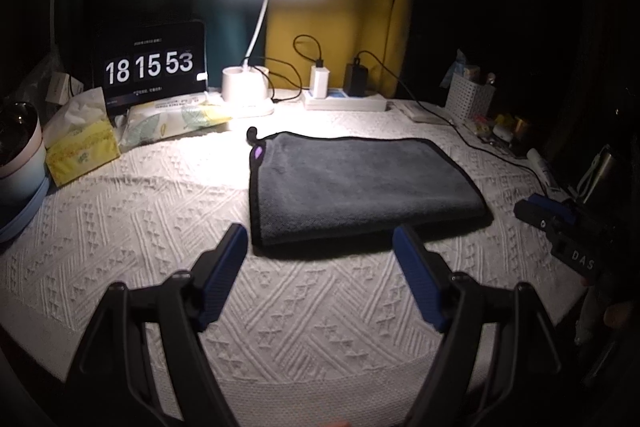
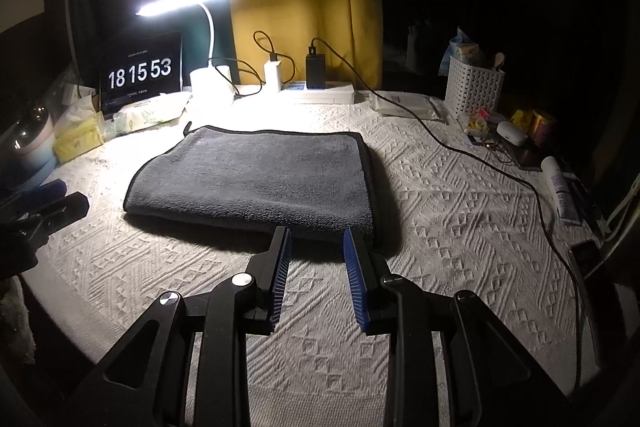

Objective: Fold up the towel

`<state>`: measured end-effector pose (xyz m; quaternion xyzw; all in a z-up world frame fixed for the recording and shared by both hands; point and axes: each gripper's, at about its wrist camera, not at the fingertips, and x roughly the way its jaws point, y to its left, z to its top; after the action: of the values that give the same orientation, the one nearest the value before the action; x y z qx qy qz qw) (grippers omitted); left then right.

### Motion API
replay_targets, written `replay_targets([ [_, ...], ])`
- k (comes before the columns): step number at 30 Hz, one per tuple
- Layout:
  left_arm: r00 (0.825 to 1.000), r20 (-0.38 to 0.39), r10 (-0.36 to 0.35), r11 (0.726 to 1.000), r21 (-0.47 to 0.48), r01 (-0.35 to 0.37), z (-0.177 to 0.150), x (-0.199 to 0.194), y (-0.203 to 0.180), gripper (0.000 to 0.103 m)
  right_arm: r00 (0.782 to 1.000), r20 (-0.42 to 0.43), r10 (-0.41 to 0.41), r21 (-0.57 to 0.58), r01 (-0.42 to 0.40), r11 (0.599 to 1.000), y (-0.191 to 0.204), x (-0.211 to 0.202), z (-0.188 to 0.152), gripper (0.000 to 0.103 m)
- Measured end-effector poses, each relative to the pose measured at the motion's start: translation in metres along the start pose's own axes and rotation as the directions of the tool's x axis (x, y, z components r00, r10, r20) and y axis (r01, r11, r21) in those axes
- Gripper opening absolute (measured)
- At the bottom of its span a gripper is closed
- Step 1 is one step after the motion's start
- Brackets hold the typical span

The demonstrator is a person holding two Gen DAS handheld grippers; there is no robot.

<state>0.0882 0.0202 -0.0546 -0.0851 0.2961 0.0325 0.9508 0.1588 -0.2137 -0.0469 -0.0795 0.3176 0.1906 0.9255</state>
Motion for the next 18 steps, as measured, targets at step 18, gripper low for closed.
replay_targets([
  [18,0.998,0.044,-0.034,0.999,0.021,0.033,-0.013,-0.041,-0.019,0.077,0.997,0.072,-0.020,-0.020,0.022,1.000,0.007,-0.053,-0.003,0.029],
])
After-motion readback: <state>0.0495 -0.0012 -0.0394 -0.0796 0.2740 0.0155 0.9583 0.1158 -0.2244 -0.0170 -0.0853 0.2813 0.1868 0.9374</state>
